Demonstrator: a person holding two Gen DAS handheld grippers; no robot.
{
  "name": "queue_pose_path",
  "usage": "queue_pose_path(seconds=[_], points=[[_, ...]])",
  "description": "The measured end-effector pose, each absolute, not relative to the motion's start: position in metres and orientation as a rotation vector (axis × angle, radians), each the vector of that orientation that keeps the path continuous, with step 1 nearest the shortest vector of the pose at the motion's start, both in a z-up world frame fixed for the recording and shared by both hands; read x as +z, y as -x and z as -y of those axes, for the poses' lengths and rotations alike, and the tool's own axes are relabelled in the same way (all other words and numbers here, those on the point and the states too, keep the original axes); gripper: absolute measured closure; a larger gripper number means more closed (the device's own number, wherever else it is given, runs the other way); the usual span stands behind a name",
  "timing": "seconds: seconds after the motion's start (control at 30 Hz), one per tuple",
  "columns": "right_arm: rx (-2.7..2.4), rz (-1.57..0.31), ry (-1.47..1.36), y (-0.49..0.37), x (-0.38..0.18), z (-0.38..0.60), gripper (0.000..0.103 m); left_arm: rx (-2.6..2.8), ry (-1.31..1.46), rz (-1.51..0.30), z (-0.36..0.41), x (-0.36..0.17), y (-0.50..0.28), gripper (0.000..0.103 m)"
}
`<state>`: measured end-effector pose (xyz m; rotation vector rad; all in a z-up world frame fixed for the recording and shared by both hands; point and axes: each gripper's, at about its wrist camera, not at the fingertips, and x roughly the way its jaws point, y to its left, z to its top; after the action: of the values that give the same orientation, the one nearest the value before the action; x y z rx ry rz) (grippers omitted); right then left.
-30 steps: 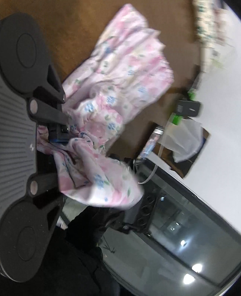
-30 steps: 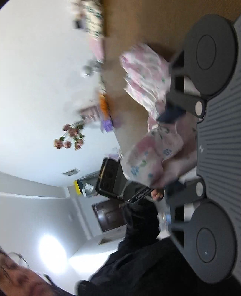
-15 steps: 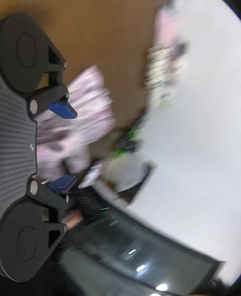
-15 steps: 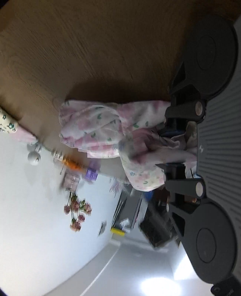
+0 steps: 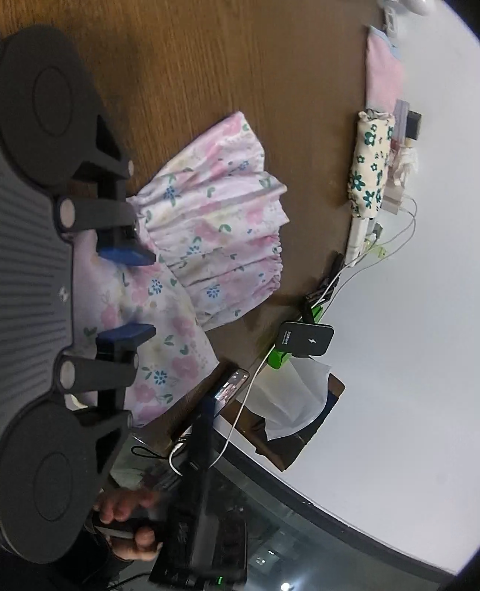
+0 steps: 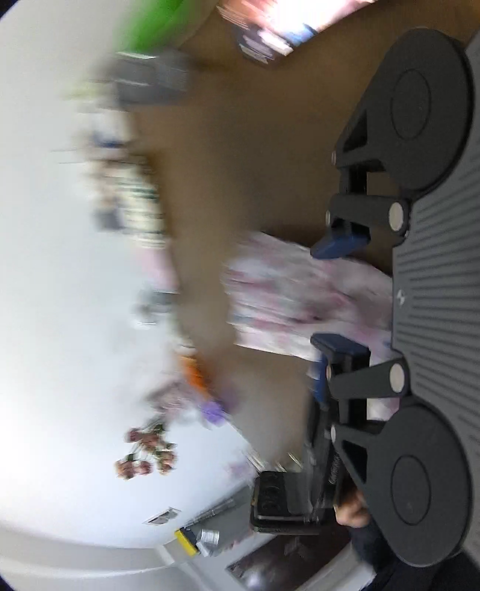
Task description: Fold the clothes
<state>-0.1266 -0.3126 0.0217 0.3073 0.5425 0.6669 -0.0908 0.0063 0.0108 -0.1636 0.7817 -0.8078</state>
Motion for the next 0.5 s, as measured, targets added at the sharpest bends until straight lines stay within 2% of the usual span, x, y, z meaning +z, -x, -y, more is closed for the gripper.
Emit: queue_pose_path(seconds=[0.07,0.17,0.23,0.3,0.33,0.5], points=[[0.718,-0.456,-0.272,0.136,0.031,0.303,0.078,-0.811,0.139,-0.777,-0.005,0.011,0.092,0.066],[0.768,-0.429,-0.188,0.137,0.030,0.273,0.078,-0.825,0.132,-0.777,-0.006,0.012,0.092,0.062],[0.734,-0.482,-0.235,0.125,0.015,0.267,0.078,-0.827,0.117,-0.769,-0.010,0.011,0.089,0.062],[0.672,-0.545,-0.291,0.117,-0.001,0.269,0.085,-0.832,0.117,-0.734,-0.022,0.020,0.095,0.056],[0.648,-0.565,-0.295,0.116,-0.007,0.269,0.085,-0.836,0.118,-0.713,-0.028,0.025,0.099,0.049],[0.578,-0.567,-0.201,0.125,-0.013,0.254,0.086,-0.811,0.108,-0.655,-0.039,0.028,0.114,0.039]])
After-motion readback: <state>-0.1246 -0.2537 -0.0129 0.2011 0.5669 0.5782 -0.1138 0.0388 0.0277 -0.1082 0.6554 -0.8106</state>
